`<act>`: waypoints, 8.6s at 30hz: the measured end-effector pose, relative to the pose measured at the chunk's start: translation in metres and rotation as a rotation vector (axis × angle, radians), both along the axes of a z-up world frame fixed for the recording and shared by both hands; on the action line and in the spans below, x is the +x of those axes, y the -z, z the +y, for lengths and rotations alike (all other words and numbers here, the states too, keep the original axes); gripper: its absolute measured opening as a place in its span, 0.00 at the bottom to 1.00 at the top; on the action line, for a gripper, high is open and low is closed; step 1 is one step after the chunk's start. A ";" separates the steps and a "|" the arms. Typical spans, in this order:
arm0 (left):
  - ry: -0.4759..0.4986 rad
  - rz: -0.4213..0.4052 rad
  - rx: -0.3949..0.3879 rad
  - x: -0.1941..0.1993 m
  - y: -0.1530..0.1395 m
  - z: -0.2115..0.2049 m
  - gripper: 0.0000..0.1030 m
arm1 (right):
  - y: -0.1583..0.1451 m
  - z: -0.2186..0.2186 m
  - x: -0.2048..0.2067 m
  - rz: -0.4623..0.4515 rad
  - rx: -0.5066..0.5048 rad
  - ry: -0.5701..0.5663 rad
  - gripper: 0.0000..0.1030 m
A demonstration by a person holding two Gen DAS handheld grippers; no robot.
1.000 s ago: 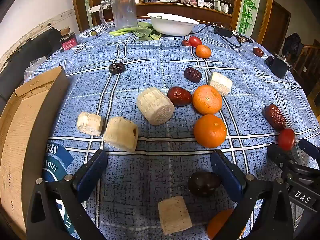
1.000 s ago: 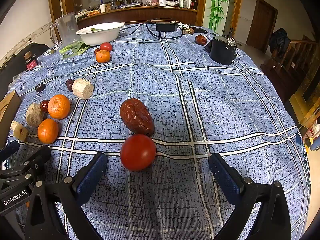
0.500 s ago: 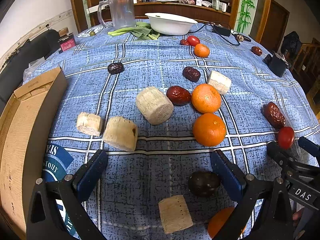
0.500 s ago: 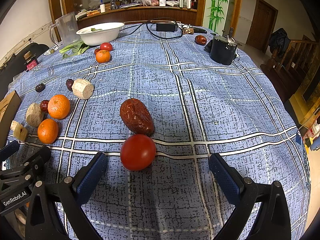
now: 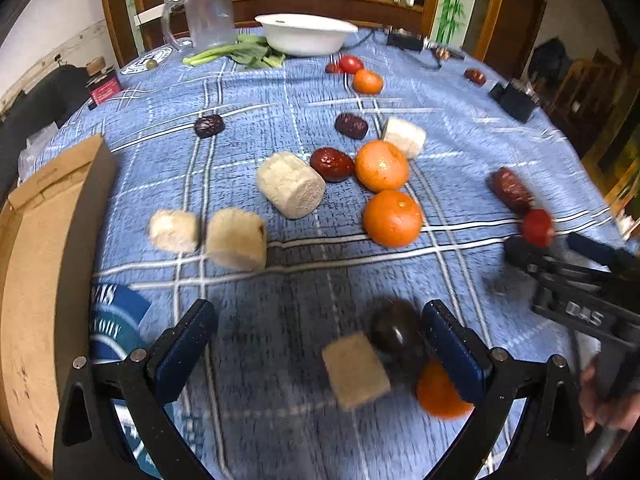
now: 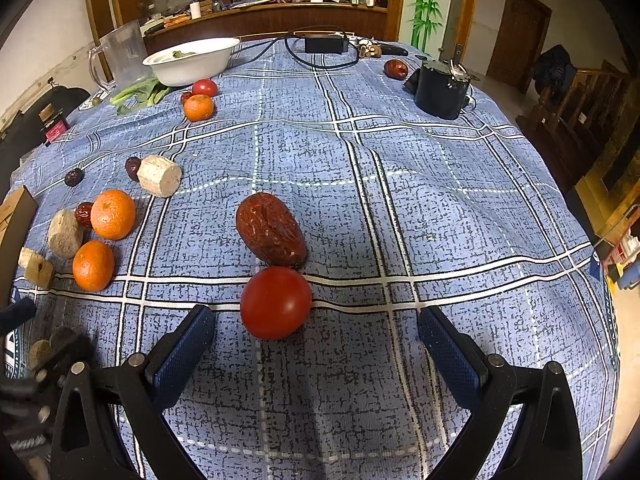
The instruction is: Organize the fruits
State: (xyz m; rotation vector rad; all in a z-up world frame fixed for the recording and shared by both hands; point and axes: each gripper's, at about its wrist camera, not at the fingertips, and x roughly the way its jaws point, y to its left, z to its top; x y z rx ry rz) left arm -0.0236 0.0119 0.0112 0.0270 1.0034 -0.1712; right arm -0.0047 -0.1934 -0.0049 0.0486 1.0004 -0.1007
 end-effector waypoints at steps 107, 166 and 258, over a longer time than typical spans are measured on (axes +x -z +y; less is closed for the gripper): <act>0.134 0.012 -0.297 -0.022 -0.022 0.050 0.41 | -0.019 0.100 -0.080 -0.046 0.137 -0.274 0.34; -0.245 -0.051 -0.075 0.066 -0.056 0.295 0.24 | -0.071 0.359 0.058 -0.027 0.298 -0.616 0.35; 0.052 -0.021 -0.103 0.021 -0.020 0.052 0.64 | -0.017 -0.006 -0.024 -0.080 0.308 -0.069 0.60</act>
